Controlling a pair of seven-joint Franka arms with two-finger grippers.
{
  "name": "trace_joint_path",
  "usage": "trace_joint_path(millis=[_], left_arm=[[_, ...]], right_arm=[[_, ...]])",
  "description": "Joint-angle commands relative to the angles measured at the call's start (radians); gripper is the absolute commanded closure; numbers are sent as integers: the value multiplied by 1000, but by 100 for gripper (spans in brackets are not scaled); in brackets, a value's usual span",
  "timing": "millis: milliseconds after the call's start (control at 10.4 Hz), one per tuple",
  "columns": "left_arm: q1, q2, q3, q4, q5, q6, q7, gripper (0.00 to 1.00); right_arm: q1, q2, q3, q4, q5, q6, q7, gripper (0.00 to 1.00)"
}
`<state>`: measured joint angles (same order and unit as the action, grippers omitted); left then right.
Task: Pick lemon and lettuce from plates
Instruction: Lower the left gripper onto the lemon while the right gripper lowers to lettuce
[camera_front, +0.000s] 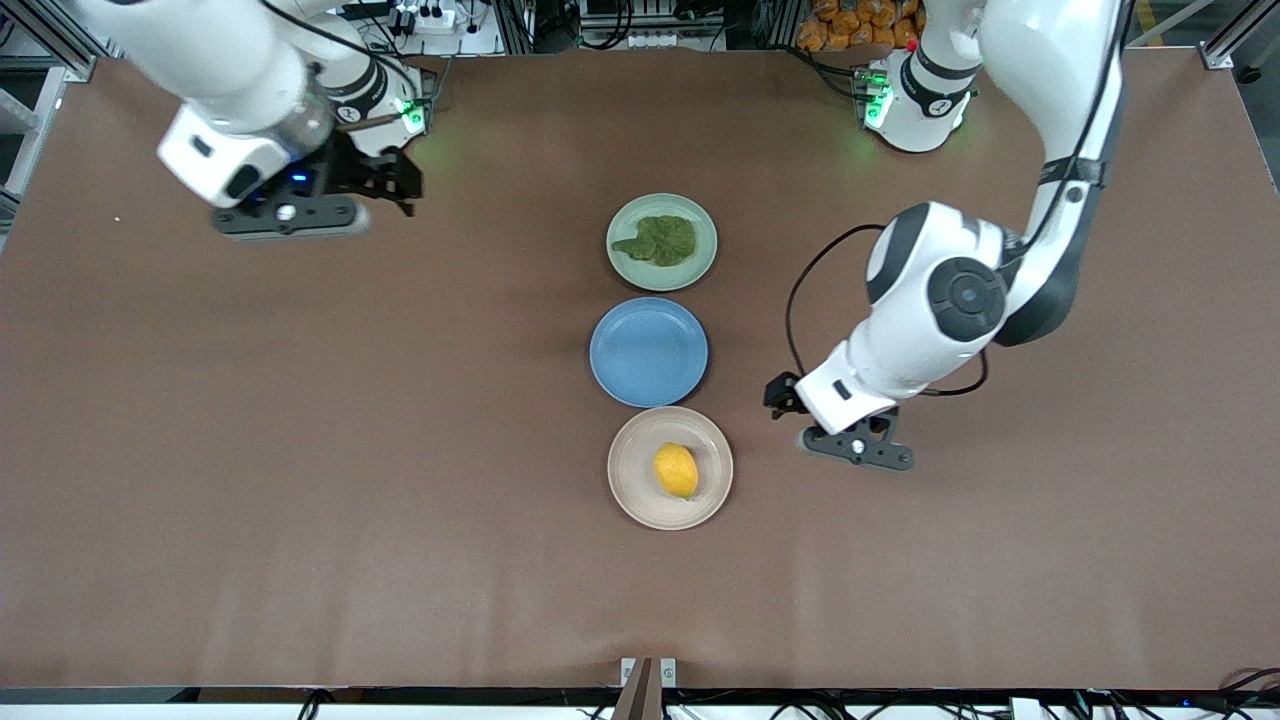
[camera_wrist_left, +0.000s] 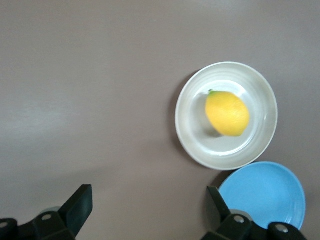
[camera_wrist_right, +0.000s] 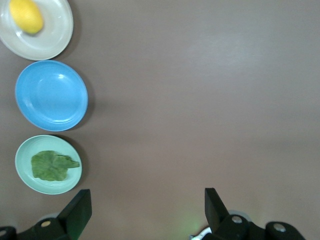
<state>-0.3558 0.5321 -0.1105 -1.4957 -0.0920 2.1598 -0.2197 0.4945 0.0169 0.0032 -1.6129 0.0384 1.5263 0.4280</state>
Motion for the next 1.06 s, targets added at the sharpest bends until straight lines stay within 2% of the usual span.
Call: trace_joint_path(millis=[0,193,482,675,964], left_arm=[[-54,92,9,84,-22,75,-84,0],[-90,141,11,84,-20,181,-130,0],[-135,236,14,109,-20,322,-208,0],[-156,310,18,159,-20,336,-300,0],[-161,361,18,178,-20,350,-332,0]], right_arm=[[152,-14,-6,-132,3,150,168,0],[243,15,-6,-199,3,266,254,0],[320,98,-6,-197,5,339,355,0],[354,152,-6,-197,3,400,406,0],[429,253,-8,-199,-2,523,535,0]])
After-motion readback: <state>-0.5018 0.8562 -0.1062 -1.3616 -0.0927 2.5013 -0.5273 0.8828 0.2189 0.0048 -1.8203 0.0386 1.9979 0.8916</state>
